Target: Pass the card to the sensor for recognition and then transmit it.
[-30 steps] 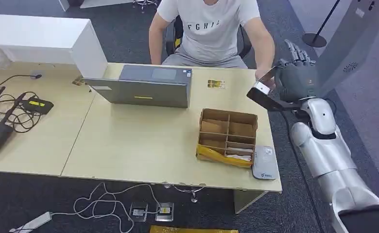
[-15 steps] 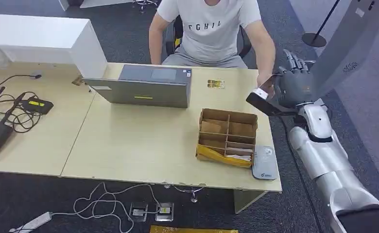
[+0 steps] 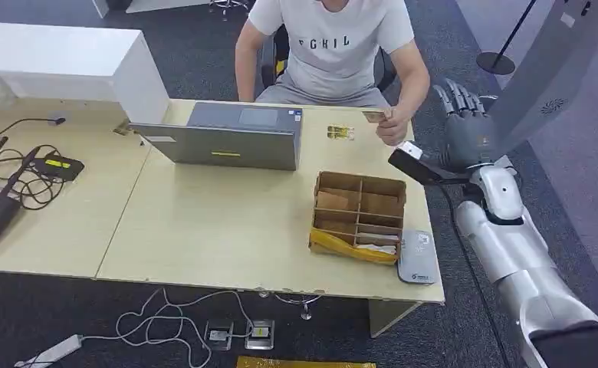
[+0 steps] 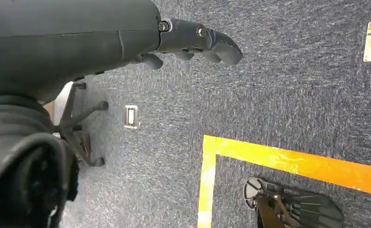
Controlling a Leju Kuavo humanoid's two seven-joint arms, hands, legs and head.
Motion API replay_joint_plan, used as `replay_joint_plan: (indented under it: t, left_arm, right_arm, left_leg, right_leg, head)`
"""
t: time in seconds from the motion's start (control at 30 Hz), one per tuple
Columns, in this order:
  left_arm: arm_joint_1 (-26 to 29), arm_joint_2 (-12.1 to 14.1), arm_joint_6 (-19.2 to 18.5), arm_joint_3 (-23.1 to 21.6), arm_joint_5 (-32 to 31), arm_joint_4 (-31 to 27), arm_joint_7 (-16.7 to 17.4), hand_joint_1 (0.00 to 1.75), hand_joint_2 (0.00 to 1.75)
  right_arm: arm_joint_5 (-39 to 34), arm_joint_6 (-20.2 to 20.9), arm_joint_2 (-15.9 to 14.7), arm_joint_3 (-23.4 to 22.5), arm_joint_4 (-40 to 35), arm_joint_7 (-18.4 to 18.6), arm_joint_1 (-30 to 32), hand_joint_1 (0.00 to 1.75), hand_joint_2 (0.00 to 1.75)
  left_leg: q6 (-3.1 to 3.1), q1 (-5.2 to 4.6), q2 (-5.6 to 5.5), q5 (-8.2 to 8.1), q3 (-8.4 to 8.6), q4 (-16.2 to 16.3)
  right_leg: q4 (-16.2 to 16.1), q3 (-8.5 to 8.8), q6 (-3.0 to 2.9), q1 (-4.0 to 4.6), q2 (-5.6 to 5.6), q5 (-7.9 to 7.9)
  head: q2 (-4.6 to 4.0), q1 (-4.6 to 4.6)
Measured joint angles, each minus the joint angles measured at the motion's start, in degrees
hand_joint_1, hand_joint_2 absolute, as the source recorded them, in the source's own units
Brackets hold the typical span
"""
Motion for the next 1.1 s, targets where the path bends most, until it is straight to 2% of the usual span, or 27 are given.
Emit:
replay_joint_plan:
  t: [0.27, 0.43, 0.57, 0.7, 0.77, 0.8, 0.9, 1.0, 1.1]
  left_arm:
    - [-0.01, -0.09, 0.2, -0.04, -0.04, 0.0, 0.07, 0.0, 0.0]
    - [0.12, -0.11, 0.07, -0.06, 0.0, 0.0, -0.02, 0.0, 0.0]
    - [0.21, -0.04, -0.22, -0.11, 0.09, 0.0, -0.09, 0.0, 0.0]
    - [0.89, 0.11, -0.96, -0.15, 0.11, 0.0, -0.57, 0.0, 0.0]
    - [0.97, 0.11, -1.05, -0.15, 0.15, 0.0, -0.85, 0.0, 0.0]
    - [1.08, 0.11, -1.07, -0.15, 0.15, 0.0, -0.92, 0.0, 0.0]
    - [1.13, 0.15, -1.03, -0.17, 0.24, 0.02, -0.96, 0.0, 0.0]
    - [0.72, 0.09, -0.55, -0.17, 1.05, 0.02, -0.96, 0.0, 0.0]
    - [0.91, -0.13, -0.52, -0.17, 1.58, 0.02, -1.51, 0.0, 0.0]
  right_arm:
    - [-4.28, -5.09, -0.24, -0.2, -0.02, -3.25, -0.48, 0.0, 0.0]
    - [-7.37, -11.9, -3.09, -1.97, 0.42, -10.35, -2.04, 0.0, 0.0]
    - [-3.57, -14.08, -9.19, -4.39, 4.59, -13.35, -5.54, 0.0, 0.0]
    - [5.96, -14.34, -18.48, -9.63, 7.27, -18.79, -5.88, 0.0, 0.0]
    - [6.36, -14.36, -22.55, -12.15, 9.48, -20.76, -5.3, 0.0, 0.0]
    - [6.44, -14.36, -24.54, -13.46, 10.29, -21.07, -5.07, 0.0, 0.0]
    - [7.87, -14.36, -27.08, -15.56, 11.45, -19.89, -4.71, 0.0, 0.0]
    - [7.74, -14.36, -30.44, -18.86, 14.79, -12.93, -3.27, 0.0, 0.0]
    - [1.45, -14.43, -34.32, -24.25, 18.54, -10.34, 2.69, 0.0, 0.0]
  left_leg:
    - [0.0, 0.0, 0.01, 0.0, 0.02, 0.01]
    - [0.0, -0.02, 0.01, 0.0, 0.02, 0.03]
    - [0.01, -0.07, -0.07, -0.01, 0.01, 0.11]
    - [0.12, -0.06, -0.11, -0.13, -0.02, 0.17]
    - [0.16, -0.08, -0.13, -0.17, -0.14, 0.17]
    - [0.15, -0.09, -0.13, -0.19, -0.22, 0.17]
    - [0.15, -0.08, 0.43, -0.31, -0.08, 0.17]
    - [0.17, -0.07, 0.29, -0.3, -0.04, 0.19]
    - [0.2, 0.08, -0.07, -0.33, -0.05, 0.2]
  right_leg:
    - [-0.01, -0.01, 0.0, 0.0, 0.01, 0.0]
    - [-0.03, -0.06, 0.0, -0.02, 0.02, 0.0]
    - [-0.11, -0.06, 0.04, -0.06, -0.07, 0.02]
    - [-0.15, -0.07, 0.05, -0.05, -0.08, 0.01]
    - [-0.15, -0.07, 0.06, -0.07, -0.14, 0.0]
    - [-0.15, -0.12, 0.06, -0.09, -0.14, 0.01]
    - [-0.14, -0.24, 0.06, -0.08, 0.38, 0.02]
    - [-0.16, -0.25, 0.07, -0.06, 0.23, 0.0]
    - [-0.25, 0.03, 0.06, 0.09, -0.11, -0.09]
  head:
    - [0.0, 0.0]
    - [0.0, 0.0]
    - [0.0, 0.02]
    - [0.0, 0.0]
    - [0.0, 0.04]
    - [0.0, 0.02]
    - [0.0, -0.02]
    - [0.0, -0.03]
    - [0.0, 0.04]
